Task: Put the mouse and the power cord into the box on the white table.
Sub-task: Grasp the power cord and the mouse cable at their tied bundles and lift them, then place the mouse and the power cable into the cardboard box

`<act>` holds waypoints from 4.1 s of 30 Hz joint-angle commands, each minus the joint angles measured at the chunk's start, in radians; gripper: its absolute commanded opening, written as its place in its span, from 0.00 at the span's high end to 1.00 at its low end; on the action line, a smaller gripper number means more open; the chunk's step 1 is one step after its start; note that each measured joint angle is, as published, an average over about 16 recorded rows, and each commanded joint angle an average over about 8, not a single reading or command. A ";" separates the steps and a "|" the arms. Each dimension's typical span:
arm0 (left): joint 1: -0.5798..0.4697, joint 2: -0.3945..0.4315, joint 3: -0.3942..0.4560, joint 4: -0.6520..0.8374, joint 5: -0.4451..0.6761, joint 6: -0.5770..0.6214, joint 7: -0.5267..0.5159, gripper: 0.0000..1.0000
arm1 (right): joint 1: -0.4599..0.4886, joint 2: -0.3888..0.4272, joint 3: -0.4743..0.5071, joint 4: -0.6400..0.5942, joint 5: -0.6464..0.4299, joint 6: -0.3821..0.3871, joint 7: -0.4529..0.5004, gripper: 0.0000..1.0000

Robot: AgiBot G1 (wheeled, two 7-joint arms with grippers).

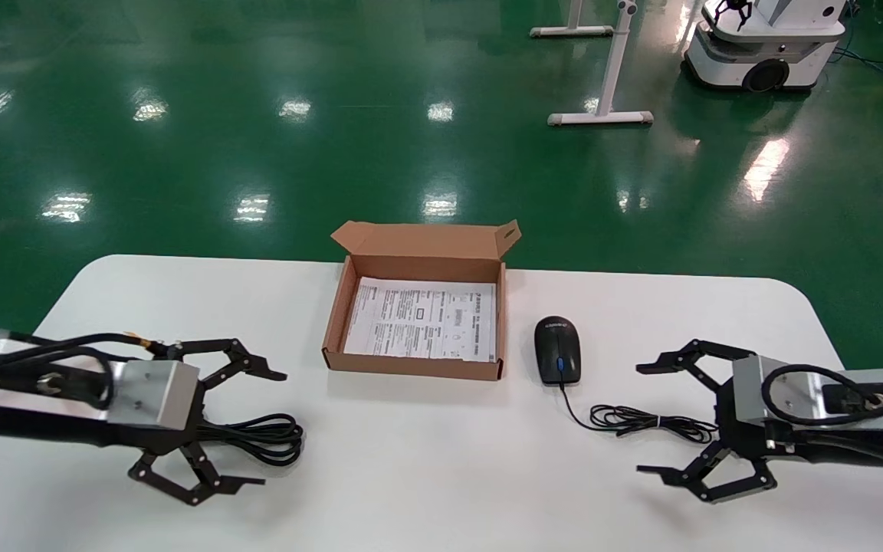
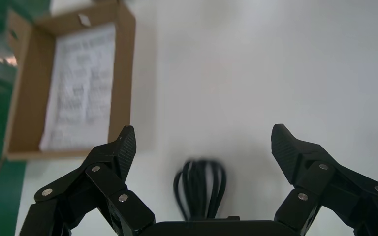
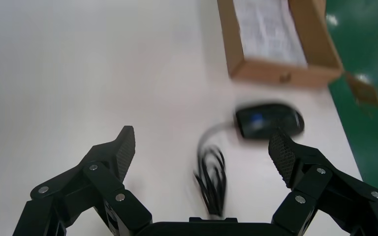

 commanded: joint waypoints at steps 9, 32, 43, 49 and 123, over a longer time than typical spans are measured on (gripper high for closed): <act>-0.113 0.128 0.106 0.313 0.184 -0.019 0.248 0.00 | 0.133 -0.107 -0.080 -0.286 -0.171 0.041 -0.221 0.00; -0.211 0.245 0.155 0.720 0.276 -0.068 0.504 0.95 | 0.240 -0.263 -0.128 -0.624 -0.264 0.182 -0.399 1.00; -0.210 0.244 0.155 0.715 0.276 -0.067 0.503 1.00 | 0.239 -0.262 -0.127 -0.620 -0.265 0.182 -0.400 1.00; -0.209 0.242 0.153 0.710 0.273 -0.067 0.502 1.00 | 0.237 -0.260 -0.126 -0.616 -0.263 0.181 -0.400 1.00; -0.540 0.218 -0.108 0.737 -0.069 -0.179 0.318 1.00 | 0.441 -0.544 -0.049 -0.513 -0.143 0.315 -0.325 1.00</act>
